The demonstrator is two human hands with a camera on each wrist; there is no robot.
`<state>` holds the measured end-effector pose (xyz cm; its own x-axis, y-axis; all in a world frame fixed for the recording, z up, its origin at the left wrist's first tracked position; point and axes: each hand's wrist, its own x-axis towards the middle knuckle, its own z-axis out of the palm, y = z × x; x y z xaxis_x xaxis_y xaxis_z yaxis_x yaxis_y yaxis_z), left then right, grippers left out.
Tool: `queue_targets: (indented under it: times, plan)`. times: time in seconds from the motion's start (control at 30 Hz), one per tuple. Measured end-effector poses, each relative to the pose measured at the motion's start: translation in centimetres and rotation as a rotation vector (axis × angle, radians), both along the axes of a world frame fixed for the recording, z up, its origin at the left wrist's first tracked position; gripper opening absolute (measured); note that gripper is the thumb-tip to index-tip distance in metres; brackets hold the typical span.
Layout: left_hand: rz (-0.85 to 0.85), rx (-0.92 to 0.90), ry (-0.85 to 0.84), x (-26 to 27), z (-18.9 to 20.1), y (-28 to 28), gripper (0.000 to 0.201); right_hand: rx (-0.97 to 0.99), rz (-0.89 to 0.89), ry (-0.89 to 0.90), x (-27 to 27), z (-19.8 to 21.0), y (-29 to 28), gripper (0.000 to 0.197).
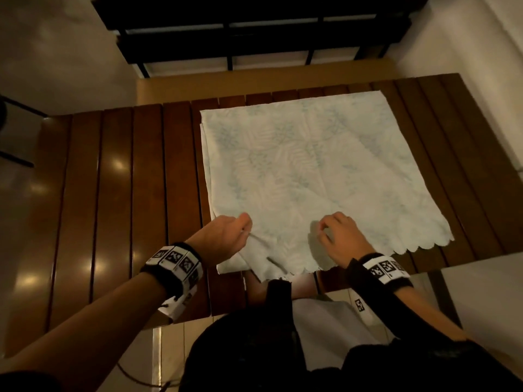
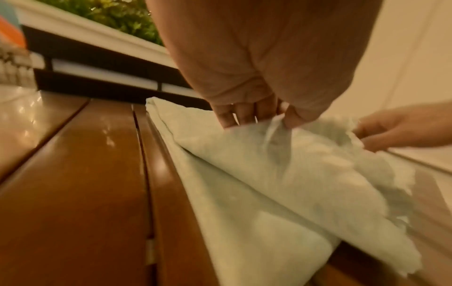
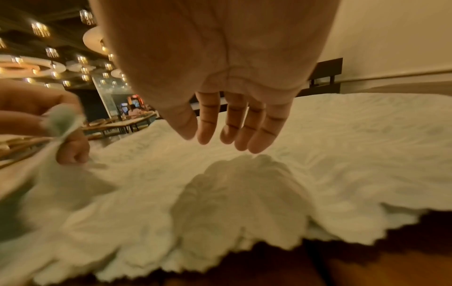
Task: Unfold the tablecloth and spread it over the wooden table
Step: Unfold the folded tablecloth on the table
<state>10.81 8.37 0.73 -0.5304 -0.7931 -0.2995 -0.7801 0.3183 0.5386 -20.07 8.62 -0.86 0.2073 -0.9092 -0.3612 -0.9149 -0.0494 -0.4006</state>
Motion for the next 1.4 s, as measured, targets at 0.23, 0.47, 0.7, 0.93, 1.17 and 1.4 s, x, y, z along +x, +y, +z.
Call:
queue_targets:
  times: [0.23, 0.47, 0.7, 0.93, 1.17, 1.4]
  plan:
    - [0.280, 0.097, 0.400, -5.3, 3.7, -4.6, 0.054, 0.150, -0.136, -0.630, 5.1, 5.2, 0.4, 0.040]
    - [-0.274, -0.270, -0.289, -8.9, 9.5, -9.0, 0.041, -0.197, -0.132, -0.046, 3.8, 0.9, -1.9, 0.072]
    - [-0.066, -0.263, 0.193, -10.8, 11.5, -11.2, 0.023, -0.206, -0.455, -0.018, -5.8, -0.3, -6.2, 0.040]
    - [0.385, -0.295, 0.453, -13.7, 10.5, -13.2, 0.025, -0.159, -0.486, -0.312, -14.8, 1.5, -13.2, 0.042]
    - [0.038, -0.109, -0.648, -12.2, 7.1, -15.2, 0.054, 0.166, 0.256, -0.210, -17.6, 6.0, -21.7, 0.041]
    - [0.081, 0.043, -0.872, -11.4, 6.6, -21.5, 0.040, 0.318, 0.734, 0.525, -14.8, 4.7, -30.6, 0.023]
